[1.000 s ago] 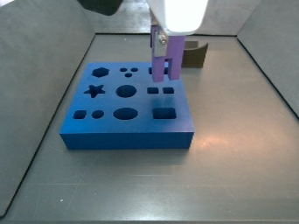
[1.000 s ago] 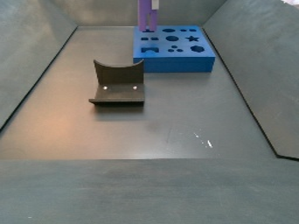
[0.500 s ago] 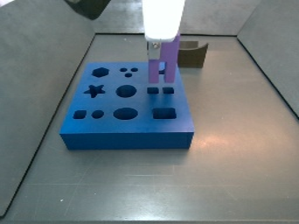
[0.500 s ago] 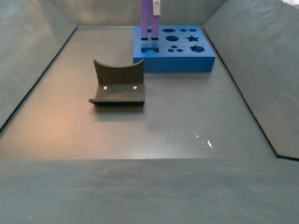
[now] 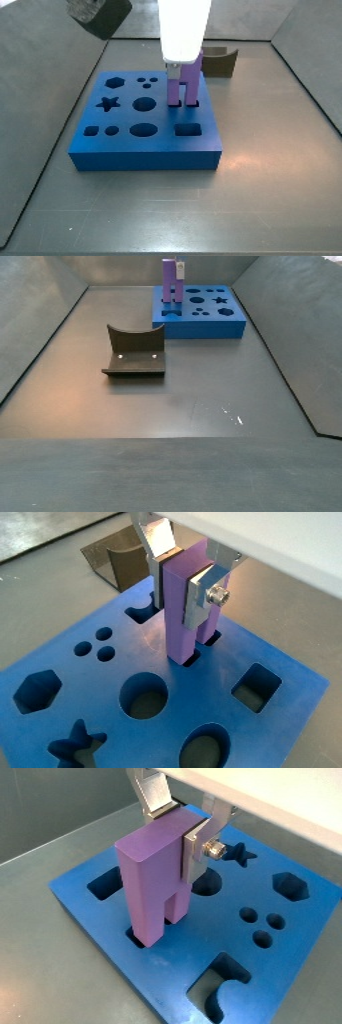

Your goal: Insert the double-square object.

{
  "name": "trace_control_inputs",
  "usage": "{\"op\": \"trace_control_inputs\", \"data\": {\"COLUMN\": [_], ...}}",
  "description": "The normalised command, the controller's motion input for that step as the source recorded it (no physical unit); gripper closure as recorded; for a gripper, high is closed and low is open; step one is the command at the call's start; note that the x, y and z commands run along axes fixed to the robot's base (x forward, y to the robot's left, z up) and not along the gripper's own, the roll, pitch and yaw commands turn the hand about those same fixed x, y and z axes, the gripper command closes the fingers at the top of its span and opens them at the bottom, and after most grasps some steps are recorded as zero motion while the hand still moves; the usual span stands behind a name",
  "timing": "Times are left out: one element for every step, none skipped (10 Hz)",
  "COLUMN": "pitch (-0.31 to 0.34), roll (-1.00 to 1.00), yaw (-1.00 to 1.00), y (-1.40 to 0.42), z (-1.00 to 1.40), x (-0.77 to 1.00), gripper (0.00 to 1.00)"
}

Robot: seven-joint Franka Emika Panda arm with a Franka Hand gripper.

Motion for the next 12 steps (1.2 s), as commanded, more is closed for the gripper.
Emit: {"op": "trace_control_inputs", "data": {"pitch": [0.000, -0.006, 0.000, 0.000, 0.000, 0.009, 0.034, 0.043, 0.000, -0.017, -0.043, -0.039], "roll": [-0.13, -0.17, -0.17, -0.15, -0.08, 0.00, 0.00, 0.00, -0.13, -0.19, -0.20, -0.24], "yaw": [0.11, 0.13, 0.10, 0.00, 0.00, -0.10, -0.18, -0.23, -0.24, -0.07, -0.19, -0.17], "y": [-0.10, -0.10, -0.13, -0.04, 0.01, 0.21, 0.25, 0.25, 0.13, 0.00, -0.06, -0.16], "z": [-0.14, 0.00, -0.02, -0.17, -0.27, -0.29, -0.26, -0.27, -0.38, -0.51, -0.43, -0.33], "x": [0.00, -0.07, 0.00, 0.08, 0.21, 0.14, 0.05, 0.00, -0.05, -0.09, -0.15, -0.09], "gripper": [1.00, 1.00, 1.00, 1.00, 1.00, 1.00, 1.00, 1.00, 1.00, 1.00, 1.00, 1.00]}}
